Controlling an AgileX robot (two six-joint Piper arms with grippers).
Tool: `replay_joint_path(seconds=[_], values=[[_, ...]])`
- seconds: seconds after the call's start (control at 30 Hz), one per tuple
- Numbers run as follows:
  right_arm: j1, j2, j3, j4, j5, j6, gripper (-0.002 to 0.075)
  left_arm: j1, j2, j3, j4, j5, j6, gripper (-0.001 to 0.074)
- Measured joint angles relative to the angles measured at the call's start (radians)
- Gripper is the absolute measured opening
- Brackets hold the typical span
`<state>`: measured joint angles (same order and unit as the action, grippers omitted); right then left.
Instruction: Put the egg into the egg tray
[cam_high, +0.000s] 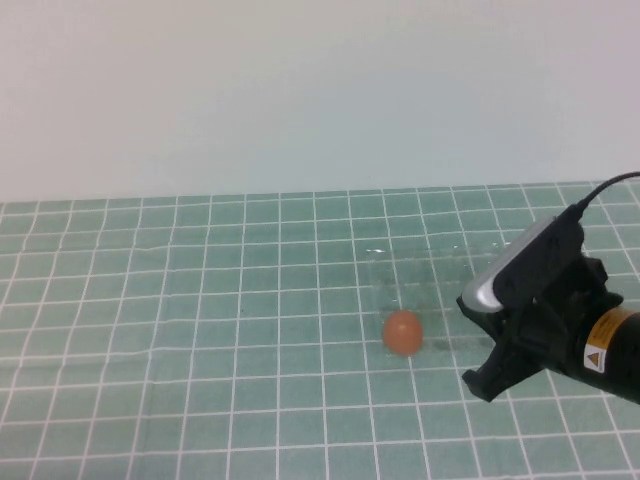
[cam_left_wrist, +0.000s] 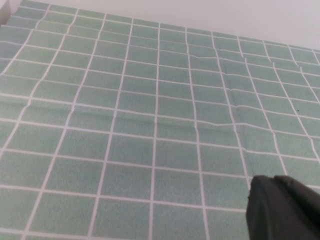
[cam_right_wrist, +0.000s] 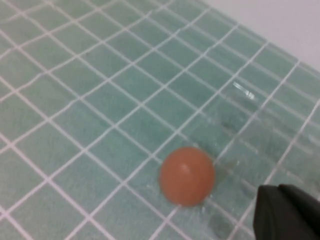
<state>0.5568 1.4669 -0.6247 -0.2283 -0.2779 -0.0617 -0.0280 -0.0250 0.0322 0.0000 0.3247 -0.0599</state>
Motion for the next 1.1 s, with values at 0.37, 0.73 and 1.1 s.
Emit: replay_joint_path(seconds=[0.37,0.73,1.1], values=[[-0.167,-0.195,0.053,0.199,0.045,-0.102,0.0,0.0,0.0,0.0,0.0,0.0,0.0,-0.0001],[-0.515,-0.69,0.312,0.211,0.181,-0.132,0.0,0.0,0.0,0.0,0.0,0.0,0.0,-0.0001],[-0.68,-1.19,0.608,0.217,0.294,-0.14,0.0,0.0,0.0,0.0,0.0,0.0,0.0,-0.0001]])
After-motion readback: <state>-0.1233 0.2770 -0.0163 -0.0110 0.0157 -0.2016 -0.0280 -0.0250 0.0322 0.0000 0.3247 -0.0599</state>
